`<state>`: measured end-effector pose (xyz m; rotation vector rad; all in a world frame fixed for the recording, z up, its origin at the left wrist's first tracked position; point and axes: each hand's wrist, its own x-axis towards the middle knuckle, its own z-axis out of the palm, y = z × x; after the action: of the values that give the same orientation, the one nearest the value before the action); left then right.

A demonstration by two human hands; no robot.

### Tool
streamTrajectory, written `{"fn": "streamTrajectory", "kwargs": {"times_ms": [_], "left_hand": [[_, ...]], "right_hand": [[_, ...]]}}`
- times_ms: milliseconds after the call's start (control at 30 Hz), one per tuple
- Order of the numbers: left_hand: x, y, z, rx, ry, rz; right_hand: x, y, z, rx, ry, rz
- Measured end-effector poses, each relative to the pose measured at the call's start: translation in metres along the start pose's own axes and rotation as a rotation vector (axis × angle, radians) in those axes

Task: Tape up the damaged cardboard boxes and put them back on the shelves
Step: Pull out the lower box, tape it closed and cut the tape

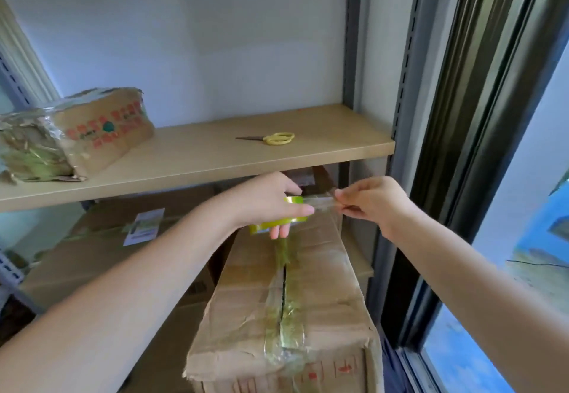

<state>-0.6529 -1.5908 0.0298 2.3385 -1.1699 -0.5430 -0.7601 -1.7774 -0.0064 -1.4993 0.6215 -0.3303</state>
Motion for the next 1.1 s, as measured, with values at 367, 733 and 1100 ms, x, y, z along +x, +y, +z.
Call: {"fn": "streamTrajectory", "kwargs": {"times_ms": [367,733,1100], "left_hand": [[0.008,-0.1,-0.023,0.532,0.336,-0.255],[-0.01,-0.159,-0.02,0.565,0.431,-0.399],[0.019,-0.145,0.055,0.605,0.223,-0.488]], "right_hand": [[0.049,0.048,-0.013,0.127,0.17,0.25],[0.068,0.054,-0.012,0.043,0.209,0.315],[0.074,0.08,-0.004,-0.543,-0.086,0.394]]}}
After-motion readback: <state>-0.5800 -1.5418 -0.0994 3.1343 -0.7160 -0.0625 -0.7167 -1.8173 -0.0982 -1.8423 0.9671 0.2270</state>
